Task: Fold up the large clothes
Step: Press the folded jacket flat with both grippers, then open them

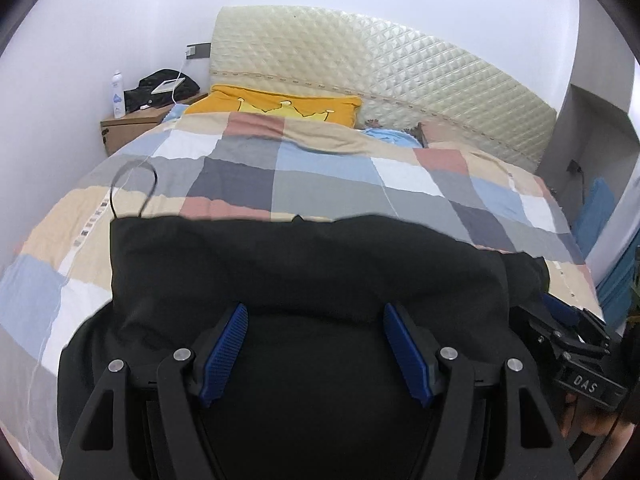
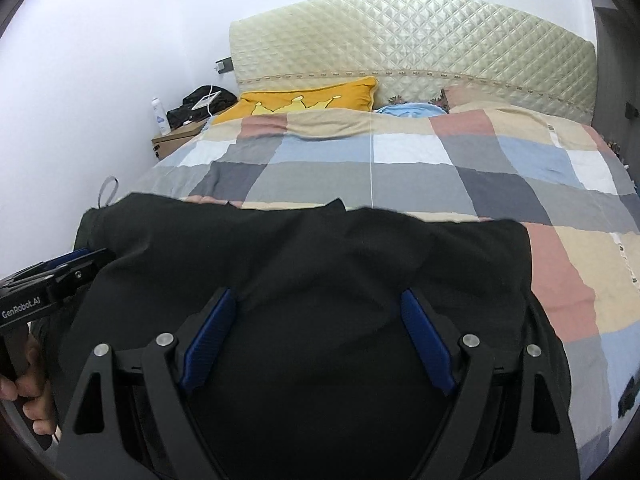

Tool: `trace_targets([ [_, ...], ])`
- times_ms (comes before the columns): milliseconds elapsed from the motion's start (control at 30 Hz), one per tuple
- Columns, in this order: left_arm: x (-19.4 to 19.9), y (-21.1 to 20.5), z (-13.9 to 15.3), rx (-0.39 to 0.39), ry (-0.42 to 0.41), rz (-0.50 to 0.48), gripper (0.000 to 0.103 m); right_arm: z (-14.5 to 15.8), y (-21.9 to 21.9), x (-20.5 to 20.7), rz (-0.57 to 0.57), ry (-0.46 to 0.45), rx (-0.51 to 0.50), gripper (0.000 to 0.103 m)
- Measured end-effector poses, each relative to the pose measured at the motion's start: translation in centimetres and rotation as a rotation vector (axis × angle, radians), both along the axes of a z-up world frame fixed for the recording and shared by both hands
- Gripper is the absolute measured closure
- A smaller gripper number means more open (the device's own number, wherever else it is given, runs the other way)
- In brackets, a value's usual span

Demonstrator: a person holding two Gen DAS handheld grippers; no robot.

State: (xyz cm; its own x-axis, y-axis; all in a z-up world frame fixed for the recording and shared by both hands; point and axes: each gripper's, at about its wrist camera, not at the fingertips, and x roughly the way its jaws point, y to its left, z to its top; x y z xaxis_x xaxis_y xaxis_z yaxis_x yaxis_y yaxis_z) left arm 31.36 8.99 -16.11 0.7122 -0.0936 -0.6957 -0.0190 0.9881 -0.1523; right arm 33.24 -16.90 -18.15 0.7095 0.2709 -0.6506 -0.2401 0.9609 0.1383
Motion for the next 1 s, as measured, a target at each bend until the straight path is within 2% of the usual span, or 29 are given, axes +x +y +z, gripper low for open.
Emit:
trace_targets([
  [333, 6.0, -1.5, -2.3, 0.094, 0.018, 0.002, 0.031, -1.6, 0.5, 5.7, -0.010, 0.043, 0.045, 0.018],
  [467, 6.0, -1.5, -3.2, 0.084, -0.003, 0.005, 0.030, -3.0, 0.5, 6.8, 0.002, 0.070, 0.078, 0.016],
  [700, 5.3, -2.3, -4.4, 0.119, -0.017, -0.002, 0.030, -4.1, 1.1, 5.7, 0.002, 0.033, 0.047, 0.015],
  [800, 4.9, -2.7, -4.4, 0.145, -0.024, -0.005, 0.030, -4.2, 1.0, 5.2, -0.005, -0.002, 0.044, 0.015],
  [1000, 3.0, -2.1, -3.5, 0.136, -0.058, -0.017, 0.030, -3.2, 0.0, 3.3, -0.006, -0.051, 0.061, 0.015],
])
